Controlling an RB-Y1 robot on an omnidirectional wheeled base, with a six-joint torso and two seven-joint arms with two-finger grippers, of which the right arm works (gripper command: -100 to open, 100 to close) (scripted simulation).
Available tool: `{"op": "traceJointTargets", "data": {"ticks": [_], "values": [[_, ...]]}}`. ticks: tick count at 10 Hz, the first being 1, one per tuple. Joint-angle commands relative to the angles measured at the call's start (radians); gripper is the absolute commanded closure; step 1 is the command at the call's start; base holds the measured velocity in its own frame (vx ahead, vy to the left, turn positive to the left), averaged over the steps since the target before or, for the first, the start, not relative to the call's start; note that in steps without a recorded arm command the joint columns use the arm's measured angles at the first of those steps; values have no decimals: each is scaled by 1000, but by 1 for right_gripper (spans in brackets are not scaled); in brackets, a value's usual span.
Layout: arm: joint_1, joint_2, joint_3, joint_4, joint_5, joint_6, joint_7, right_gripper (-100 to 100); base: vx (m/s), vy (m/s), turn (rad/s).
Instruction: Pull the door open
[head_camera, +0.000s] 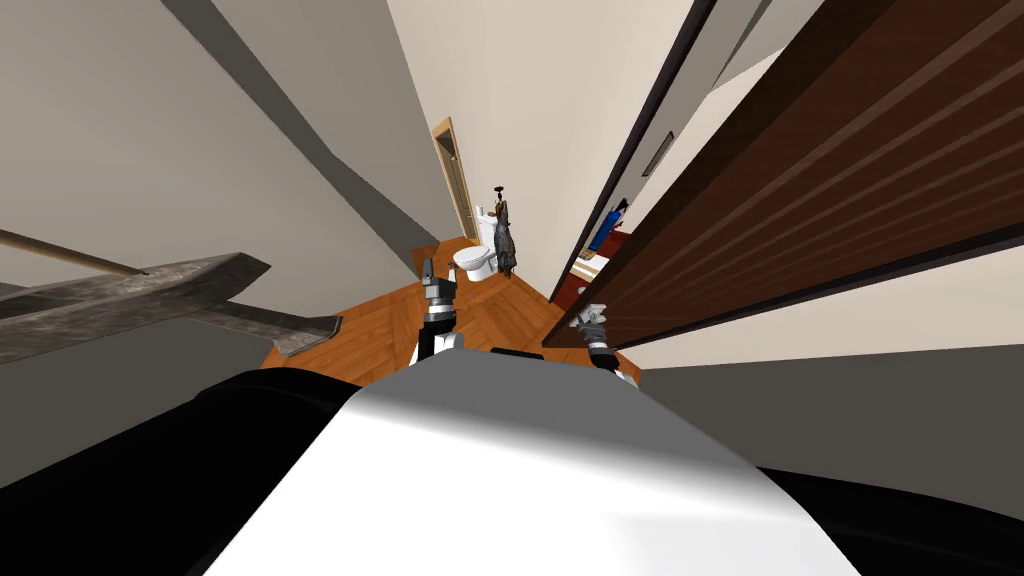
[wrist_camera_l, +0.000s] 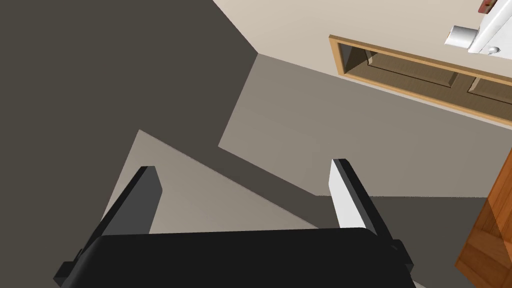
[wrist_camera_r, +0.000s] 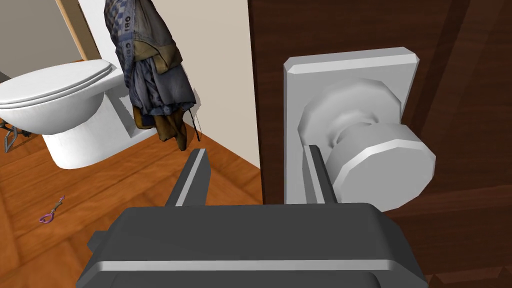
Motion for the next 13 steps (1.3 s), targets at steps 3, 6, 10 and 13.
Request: {"op": "traceJointTargets", "data": {"ticks": [3,6,10,13], "values": [[19,-9,11,-9,15,-13,-14,-100,-136,-73,6],[18,-48,-32,9,3,-26,-57,-100,-14,-34,129],[16,-51,-22,20,5,-32,-66,-100,15,-7,44],[16,-51,-22,20,5,-32,-66,100,1,4,0]]}}
